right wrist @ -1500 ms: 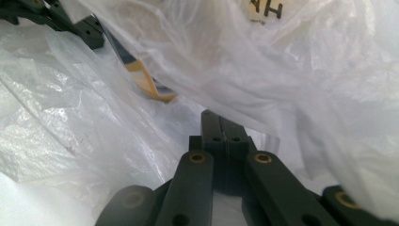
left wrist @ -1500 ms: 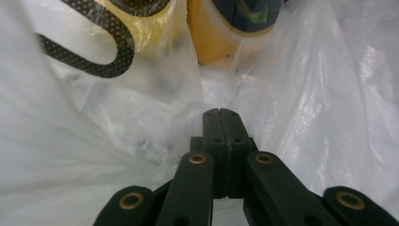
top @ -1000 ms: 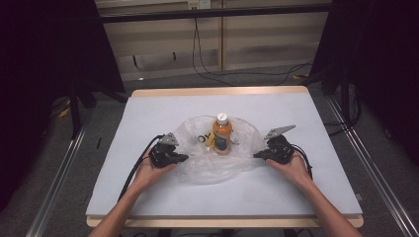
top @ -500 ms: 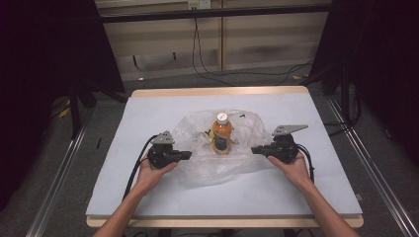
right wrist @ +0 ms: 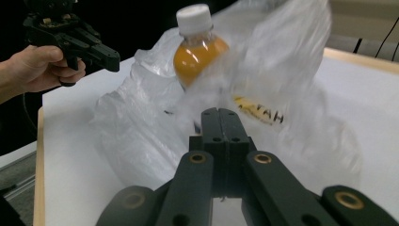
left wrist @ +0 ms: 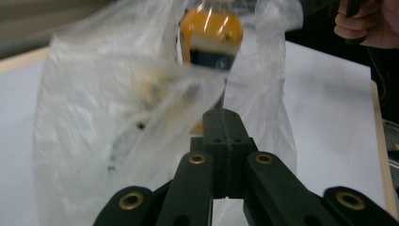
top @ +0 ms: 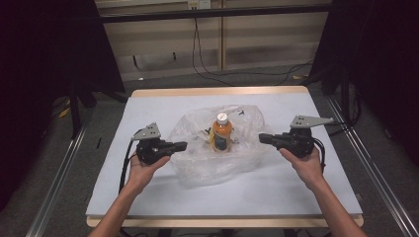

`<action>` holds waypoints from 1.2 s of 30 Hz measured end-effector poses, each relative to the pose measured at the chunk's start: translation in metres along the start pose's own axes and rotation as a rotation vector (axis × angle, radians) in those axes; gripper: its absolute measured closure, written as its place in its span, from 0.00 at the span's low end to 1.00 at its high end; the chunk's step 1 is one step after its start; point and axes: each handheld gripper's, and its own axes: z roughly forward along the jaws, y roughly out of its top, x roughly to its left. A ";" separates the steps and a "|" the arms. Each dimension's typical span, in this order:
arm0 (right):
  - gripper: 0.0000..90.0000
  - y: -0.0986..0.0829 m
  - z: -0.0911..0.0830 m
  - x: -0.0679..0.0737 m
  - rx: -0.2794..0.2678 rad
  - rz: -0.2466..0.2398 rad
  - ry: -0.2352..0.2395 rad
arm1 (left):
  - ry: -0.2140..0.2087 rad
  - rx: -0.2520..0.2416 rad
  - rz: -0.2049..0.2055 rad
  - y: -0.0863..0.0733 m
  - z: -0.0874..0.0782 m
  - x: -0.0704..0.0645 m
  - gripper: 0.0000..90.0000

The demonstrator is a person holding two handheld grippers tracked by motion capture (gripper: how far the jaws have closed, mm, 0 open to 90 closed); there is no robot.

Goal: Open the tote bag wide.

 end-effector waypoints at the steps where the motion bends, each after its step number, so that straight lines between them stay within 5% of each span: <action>1: 1.00 0.005 -0.001 0.001 -0.008 -0.006 0.000 | 0.002 -0.028 0.004 0.010 -0.001 0.002 1.00; 6: 1.00 0.030 0.003 -0.001 -0.032 -0.030 -0.002 | 0.015 -0.031 0.029 0.031 0.007 0.009 1.00; 10: 1.00 0.041 0.014 -0.012 -0.051 -0.017 -0.006 | 0.008 -0.028 0.007 0.044 0.033 0.019 1.00; 14: 1.00 0.050 0.036 -0.027 -0.018 -0.019 -0.029 | 0.000 0.025 0.011 0.055 0.062 0.024 1.00; 15: 1.00 0.049 0.049 -0.036 0.009 -0.005 -0.032 | 0.013 0.076 0.008 0.052 0.079 0.028 1.00; 16: 1.00 0.049 0.049 -0.036 0.009 -0.005 -0.032 | 0.013 0.076 0.008 0.052 0.079 0.028 1.00; 18: 1.00 0.037 0.066 -0.049 0.060 0.024 -0.044 | 0.037 0.172 0.025 0.040 0.098 0.031 1.00; 22: 1.00 0.013 0.082 -0.066 0.132 0.072 -0.051 | 0.070 0.266 0.007 0.018 0.116 0.041 1.00; 26: 1.00 -0.002 0.090 -0.074 0.199 0.096 -0.061 | 0.070 0.271 -0.037 0.005 0.119 0.048 1.00; 30: 1.00 -0.028 0.101 -0.088 0.296 0.131 -0.095 | 0.131 0.359 -0.049 -0.009 0.114 0.060 1.00; 32: 1.00 -0.031 0.101 -0.091 0.301 0.141 -0.096 | 0.137 0.375 -0.047 -0.012 0.112 0.063 1.00; 34: 1.00 -0.040 0.101 -0.095 0.337 0.152 -0.126 | 0.128 0.346 -0.093 -0.018 0.105 0.069 1.00; 36: 1.00 -0.041 0.100 -0.097 0.345 0.143 -0.132 | 0.157 0.348 -0.090 -0.019 0.101 0.071 1.00</action>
